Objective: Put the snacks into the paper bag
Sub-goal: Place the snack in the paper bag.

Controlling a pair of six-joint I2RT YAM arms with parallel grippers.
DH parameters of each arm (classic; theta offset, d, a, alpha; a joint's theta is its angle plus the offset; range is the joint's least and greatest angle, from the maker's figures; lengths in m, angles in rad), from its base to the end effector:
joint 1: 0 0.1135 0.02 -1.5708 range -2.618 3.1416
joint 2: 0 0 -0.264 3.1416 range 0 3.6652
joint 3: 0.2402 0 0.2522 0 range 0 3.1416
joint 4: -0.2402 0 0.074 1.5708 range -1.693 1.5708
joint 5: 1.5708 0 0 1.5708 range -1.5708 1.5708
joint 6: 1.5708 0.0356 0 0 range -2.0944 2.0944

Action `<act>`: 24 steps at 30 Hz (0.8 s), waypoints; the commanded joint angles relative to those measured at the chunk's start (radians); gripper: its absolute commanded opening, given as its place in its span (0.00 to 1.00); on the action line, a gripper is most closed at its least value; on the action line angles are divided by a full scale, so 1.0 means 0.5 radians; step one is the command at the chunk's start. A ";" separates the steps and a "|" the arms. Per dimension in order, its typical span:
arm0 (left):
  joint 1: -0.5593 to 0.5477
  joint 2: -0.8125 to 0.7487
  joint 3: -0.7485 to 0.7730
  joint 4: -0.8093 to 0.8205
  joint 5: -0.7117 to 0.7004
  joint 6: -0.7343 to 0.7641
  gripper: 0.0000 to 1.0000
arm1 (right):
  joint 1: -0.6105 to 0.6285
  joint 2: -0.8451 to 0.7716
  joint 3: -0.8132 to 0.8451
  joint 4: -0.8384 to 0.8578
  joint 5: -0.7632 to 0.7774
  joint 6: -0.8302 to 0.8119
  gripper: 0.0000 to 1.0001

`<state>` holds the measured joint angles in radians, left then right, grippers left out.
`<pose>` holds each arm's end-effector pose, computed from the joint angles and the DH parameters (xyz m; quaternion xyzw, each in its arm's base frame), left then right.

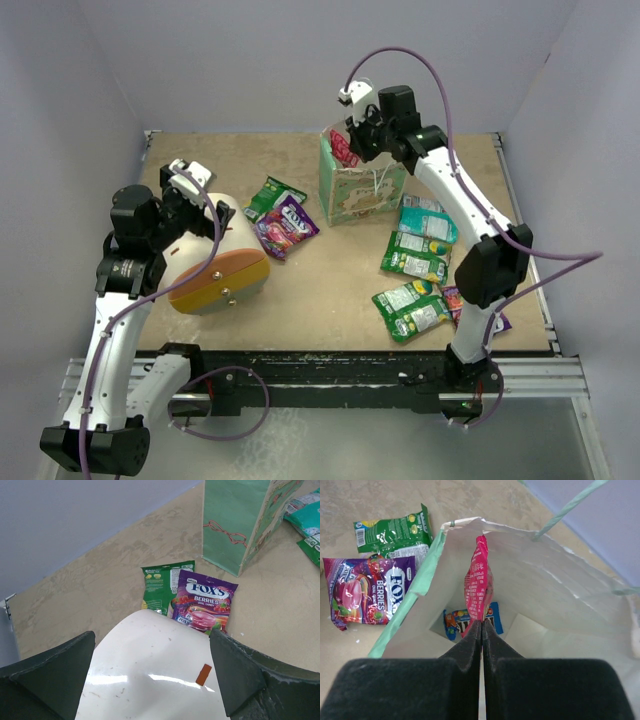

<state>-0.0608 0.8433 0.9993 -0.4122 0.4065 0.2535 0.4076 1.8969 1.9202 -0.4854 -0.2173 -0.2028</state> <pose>0.1791 -0.0250 0.3810 0.2432 0.7465 -0.1015 0.6110 0.4059 0.1836 0.3808 -0.3084 0.7890 0.1452 0.5111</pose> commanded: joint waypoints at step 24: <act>0.017 -0.005 0.012 0.070 0.064 -0.001 0.99 | 0.013 -0.075 0.212 -0.195 0.100 0.120 0.47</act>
<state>-0.0589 0.8433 0.9989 -0.4122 0.4160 0.2539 0.4076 1.9495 1.9877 -0.5770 -0.1989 -0.1230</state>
